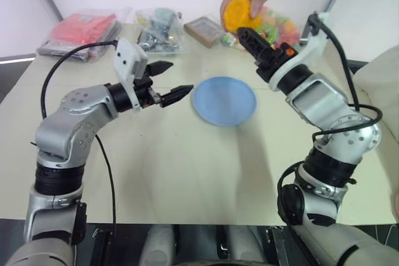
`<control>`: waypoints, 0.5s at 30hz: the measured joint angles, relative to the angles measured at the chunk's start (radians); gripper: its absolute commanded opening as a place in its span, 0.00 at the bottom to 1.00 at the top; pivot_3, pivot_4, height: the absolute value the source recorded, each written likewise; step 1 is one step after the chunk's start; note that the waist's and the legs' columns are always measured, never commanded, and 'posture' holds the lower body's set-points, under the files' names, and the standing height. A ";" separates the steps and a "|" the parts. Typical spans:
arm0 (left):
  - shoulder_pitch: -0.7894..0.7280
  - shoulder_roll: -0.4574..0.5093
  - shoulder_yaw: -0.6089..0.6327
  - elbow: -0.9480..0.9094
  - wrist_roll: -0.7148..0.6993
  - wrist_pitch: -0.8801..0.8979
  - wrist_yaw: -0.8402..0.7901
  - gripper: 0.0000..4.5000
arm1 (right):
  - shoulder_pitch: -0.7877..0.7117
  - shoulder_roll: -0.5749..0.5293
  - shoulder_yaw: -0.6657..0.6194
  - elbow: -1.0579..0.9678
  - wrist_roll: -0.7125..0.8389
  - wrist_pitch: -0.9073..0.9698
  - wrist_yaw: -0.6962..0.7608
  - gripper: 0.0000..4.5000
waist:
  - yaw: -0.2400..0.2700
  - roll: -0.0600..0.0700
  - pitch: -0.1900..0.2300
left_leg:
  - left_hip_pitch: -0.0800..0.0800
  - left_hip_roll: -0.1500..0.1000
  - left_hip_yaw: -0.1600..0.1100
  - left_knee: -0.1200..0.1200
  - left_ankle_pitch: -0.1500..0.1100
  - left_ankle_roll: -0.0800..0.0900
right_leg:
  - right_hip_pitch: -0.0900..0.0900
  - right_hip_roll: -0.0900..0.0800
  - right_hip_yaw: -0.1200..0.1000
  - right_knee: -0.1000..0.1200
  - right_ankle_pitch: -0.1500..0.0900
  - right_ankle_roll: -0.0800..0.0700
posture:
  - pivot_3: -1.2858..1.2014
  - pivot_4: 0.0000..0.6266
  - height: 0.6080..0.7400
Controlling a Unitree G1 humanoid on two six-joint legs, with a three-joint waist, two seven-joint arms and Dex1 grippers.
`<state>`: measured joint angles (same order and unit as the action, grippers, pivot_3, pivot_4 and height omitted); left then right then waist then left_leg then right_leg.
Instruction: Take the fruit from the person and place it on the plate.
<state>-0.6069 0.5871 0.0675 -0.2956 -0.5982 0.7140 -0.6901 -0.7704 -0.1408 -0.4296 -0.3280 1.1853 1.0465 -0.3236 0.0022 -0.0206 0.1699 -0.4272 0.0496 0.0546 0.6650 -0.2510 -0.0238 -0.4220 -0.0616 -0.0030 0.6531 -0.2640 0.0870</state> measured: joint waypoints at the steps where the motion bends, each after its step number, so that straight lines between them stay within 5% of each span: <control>1: -0.001 0.000 0.000 0.000 0.000 0.000 0.000 0.99 | -0.002 0.000 0.002 0.007 0.006 -0.007 -0.005 1.00 | -0.002 0.000 0.000 | 0.000 0.000 0.000 0.000 0.000 0.000 | 0.000 0.000 0.000 0.000 0.000 0.000 | 0.52 0.24 0.93; 15: -0.037 -0.031 0.071 -0.025 -0.114 0.045 0.036 0.99 | -0.063 -0.035 0.077 0.095 0.036 -0.100 0.007 1.00 | -0.018 0.000 0.000 | 0.000 0.000 -0.001 -0.001 0.000 0.000 | -0.001 0.000 0.000 0.000 0.000 0.000 | 0.52 0.24 0.93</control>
<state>-0.6439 0.5557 0.1390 -0.3202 -0.7122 0.7594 -0.6544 -0.8332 -0.1762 -0.3525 -0.2329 1.2210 0.9461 -0.3163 -0.0159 -0.0205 0.1699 -0.4273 0.0500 0.0541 0.6636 -0.2510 -0.0238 -0.4232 -0.0611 -0.0029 0.6531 -0.2641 0.0870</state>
